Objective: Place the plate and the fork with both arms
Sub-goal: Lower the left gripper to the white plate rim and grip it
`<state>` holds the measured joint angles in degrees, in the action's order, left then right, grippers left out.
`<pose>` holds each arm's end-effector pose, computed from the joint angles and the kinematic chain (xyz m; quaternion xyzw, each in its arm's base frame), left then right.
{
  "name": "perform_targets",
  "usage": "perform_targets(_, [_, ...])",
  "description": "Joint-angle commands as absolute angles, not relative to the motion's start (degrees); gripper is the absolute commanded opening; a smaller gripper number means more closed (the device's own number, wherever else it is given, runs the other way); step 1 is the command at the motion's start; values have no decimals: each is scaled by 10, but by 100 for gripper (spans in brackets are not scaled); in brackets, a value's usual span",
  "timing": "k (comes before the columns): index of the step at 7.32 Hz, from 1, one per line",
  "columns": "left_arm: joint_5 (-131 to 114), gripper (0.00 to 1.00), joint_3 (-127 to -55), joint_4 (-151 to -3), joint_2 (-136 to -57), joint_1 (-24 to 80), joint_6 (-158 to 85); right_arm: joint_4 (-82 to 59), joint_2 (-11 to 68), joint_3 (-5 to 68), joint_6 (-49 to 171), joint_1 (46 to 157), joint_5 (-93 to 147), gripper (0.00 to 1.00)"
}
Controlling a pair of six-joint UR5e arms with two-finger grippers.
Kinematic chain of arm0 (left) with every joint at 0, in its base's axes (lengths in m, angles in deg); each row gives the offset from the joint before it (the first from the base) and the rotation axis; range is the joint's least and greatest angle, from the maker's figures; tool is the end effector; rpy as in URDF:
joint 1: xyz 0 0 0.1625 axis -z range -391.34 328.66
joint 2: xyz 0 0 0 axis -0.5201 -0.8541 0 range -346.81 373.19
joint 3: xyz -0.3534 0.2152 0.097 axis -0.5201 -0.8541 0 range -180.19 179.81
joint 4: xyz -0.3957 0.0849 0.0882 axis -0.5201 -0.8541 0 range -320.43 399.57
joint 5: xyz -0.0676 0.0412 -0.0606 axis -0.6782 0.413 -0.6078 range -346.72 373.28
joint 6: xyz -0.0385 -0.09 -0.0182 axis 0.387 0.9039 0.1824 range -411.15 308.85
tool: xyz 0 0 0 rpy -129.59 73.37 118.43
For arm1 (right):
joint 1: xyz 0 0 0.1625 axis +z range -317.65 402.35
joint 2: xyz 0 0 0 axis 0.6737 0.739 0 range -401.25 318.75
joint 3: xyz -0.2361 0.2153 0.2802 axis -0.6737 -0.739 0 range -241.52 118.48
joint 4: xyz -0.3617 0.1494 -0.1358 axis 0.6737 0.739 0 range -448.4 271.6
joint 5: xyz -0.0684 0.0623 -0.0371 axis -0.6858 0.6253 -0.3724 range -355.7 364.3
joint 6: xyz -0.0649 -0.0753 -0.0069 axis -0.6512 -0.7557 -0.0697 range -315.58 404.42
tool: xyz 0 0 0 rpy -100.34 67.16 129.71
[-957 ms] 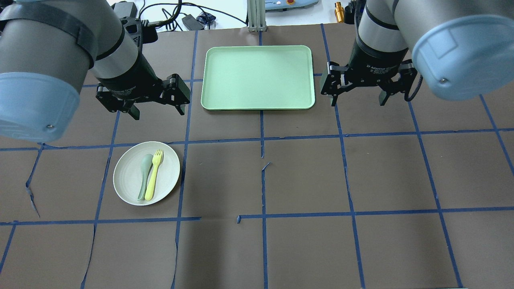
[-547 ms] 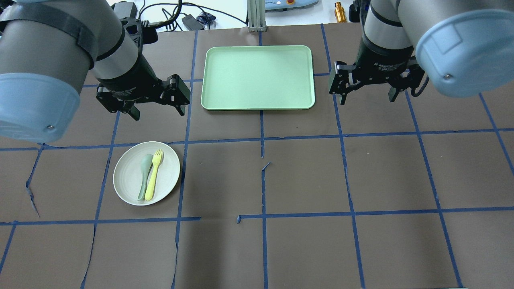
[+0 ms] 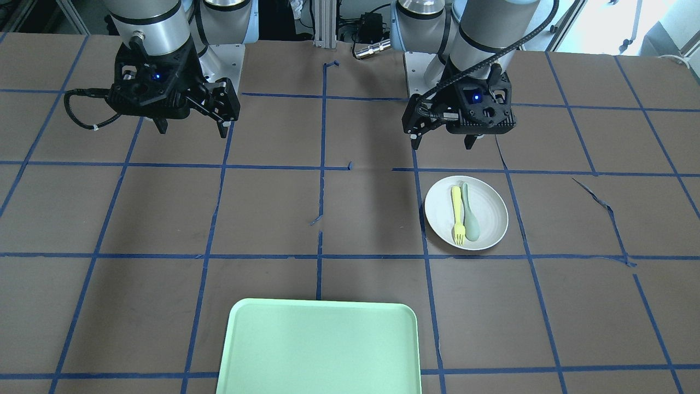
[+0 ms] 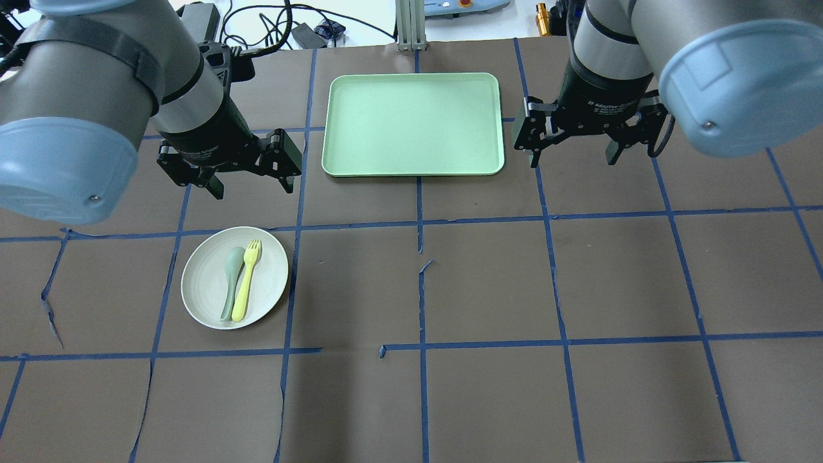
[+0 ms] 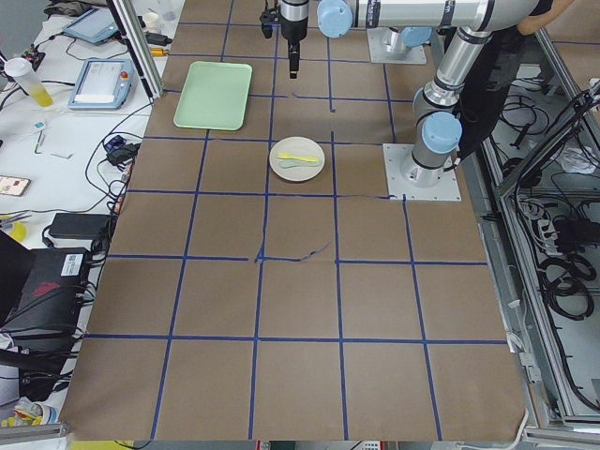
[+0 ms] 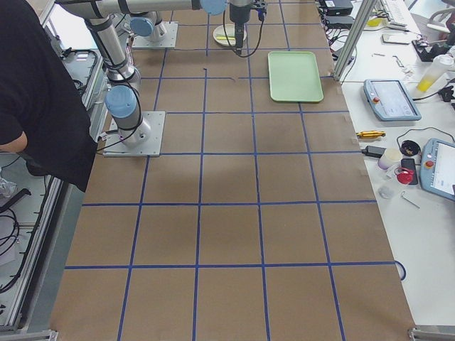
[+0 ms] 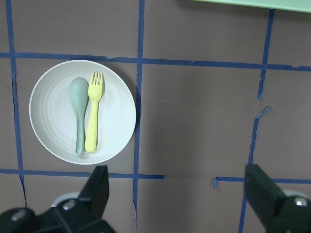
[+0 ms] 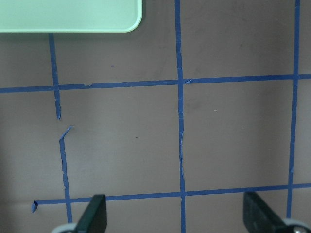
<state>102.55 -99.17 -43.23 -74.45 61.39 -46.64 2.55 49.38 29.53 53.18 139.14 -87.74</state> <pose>-0.1569 -0.4658 0.4434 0.0155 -0.9998 0.0047 0.0067 0.1865 -0.4694 0.4860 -0.0173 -0.9997 0.0070 0.0170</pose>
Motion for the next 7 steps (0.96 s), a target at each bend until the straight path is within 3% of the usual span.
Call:
perform_targets(1, [1021, 100, -1058, -390, -750, 518, -601, 26, 493, 298, 532, 1392, -874, 100])
perform_targets(4, [1022, 99, -1223, -175, -787, 384, -729, 27, 493, 297, 532, 1392, -874, 100])
perform_targets(5, [1018, 97, -1251, -123, -813, 342, -760, 27, 493, 296, 532, 1392, -874, 100])
perform_targets(7, [1021, 84, -1255, -101, -860, 323, -762, 27, 493, 295, 531, 1392, -874, 100])
